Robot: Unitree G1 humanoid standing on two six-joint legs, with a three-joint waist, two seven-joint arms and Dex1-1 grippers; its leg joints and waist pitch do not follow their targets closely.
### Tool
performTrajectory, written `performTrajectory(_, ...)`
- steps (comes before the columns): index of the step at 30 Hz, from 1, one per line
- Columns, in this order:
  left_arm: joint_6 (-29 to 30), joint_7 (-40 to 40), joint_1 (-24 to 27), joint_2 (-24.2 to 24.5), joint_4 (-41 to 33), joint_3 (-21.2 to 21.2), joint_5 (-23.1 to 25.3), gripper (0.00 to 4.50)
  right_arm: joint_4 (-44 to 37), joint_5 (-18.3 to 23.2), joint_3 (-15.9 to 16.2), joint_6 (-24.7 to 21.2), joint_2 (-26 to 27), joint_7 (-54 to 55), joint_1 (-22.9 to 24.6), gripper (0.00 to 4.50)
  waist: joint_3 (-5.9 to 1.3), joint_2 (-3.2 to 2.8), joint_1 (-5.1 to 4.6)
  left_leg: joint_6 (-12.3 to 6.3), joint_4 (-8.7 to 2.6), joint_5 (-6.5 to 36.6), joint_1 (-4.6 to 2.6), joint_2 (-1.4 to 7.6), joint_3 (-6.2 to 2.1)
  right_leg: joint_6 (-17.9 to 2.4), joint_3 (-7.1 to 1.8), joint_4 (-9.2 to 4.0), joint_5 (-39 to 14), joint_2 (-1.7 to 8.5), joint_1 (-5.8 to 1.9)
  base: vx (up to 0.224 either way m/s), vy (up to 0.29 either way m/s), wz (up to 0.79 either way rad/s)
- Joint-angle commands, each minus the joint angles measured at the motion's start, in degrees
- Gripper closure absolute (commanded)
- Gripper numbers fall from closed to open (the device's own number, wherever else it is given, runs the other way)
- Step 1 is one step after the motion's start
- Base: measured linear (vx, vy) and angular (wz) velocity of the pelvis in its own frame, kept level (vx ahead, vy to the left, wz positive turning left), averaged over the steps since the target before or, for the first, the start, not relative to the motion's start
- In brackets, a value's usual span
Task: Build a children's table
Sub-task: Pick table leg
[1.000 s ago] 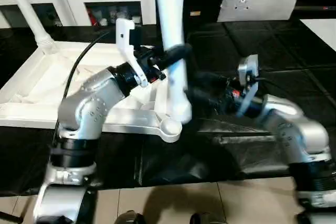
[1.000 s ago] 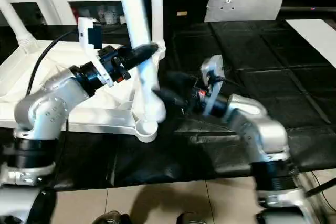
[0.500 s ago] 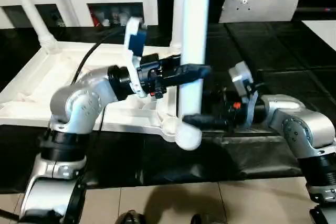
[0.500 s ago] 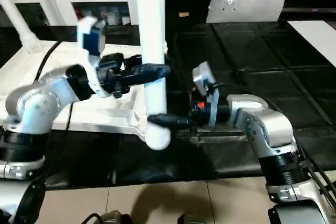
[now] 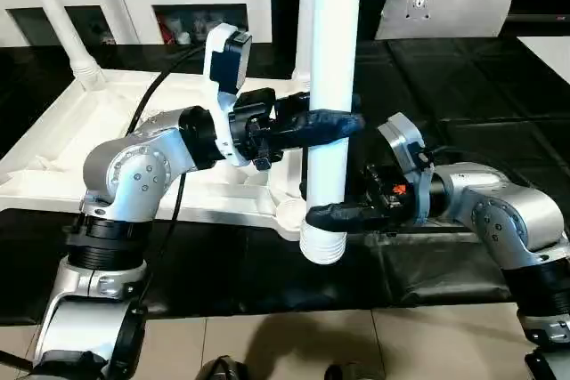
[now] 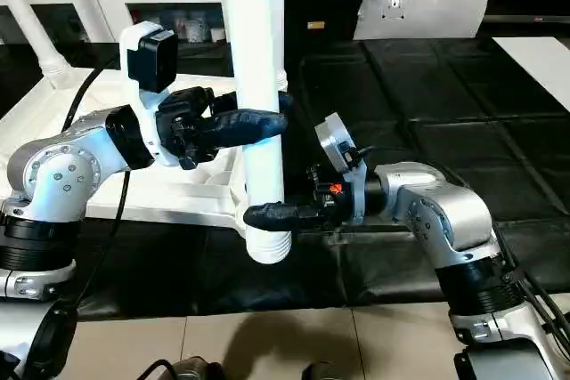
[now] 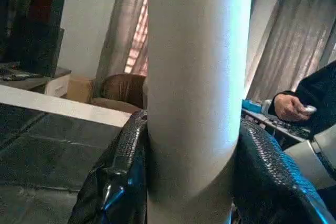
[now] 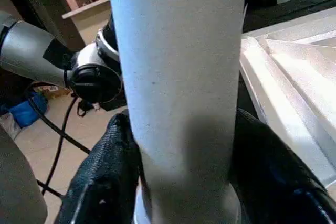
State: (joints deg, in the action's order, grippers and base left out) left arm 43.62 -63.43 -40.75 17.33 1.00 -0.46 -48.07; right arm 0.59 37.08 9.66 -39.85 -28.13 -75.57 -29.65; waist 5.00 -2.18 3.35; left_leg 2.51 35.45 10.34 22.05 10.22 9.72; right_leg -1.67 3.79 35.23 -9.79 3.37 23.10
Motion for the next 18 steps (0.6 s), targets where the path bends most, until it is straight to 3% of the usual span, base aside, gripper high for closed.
performTrajectory(1,-1.05,-0.25,-1.27,-0.06,0.0,0.44,0.23,2.68,-1.42,0.27,0.57,-0.39,-0.37,-0.09,-0.61,2.36,-5.1,0.4,0.07,-3.04,-3.44,7.15,-0.82,2.22,-0.67,-10.78,-2.55,-4.51,-16.05,3.97,-3.45,0.0,0.0,0.0)
performTrajectory(11,-2.24,1.42,-0.73,0.52,0.44,-1.01,3.45,2.68,-1.91,-0.33,0.63,0.13,-0.37,-0.25,0.36,2.56,-5.12,0.4,0.07,-2.99,-3.44,6.94,-0.74,2.2,-0.67,-10.6,-2.54,-4.52,-16.19,3.99,-3.48,0.0,0.0,0.0)
performTrajectory(14,-0.8,2.15,-0.39,0.16,1.06,-0.24,2.38,1.98,-2.1,-0.5,0.48,0.29,-0.41,0.23,0.77,2.56,-5.16,0.22,0.07,-2.95,-3.41,7.02,-0.77,2.17,-0.66,-10.53,-2.52,-4.59,-16.35,3.95,-3.47,0.0,0.0,0.0)
performTrajectory(18,-0.39,2.05,0.08,0.49,0.46,0.26,1.74,1.64,-2.19,-1.12,0.24,0.8,-0.28,0.93,1.25,2.57,-5.16,0.29,0.06,-2.86,-3.43,7.22,-0.78,2.19,-0.7,-10.71,-2.5,-4.55,-16.05,3.94,-3.49,0.0,0.0,0.0)
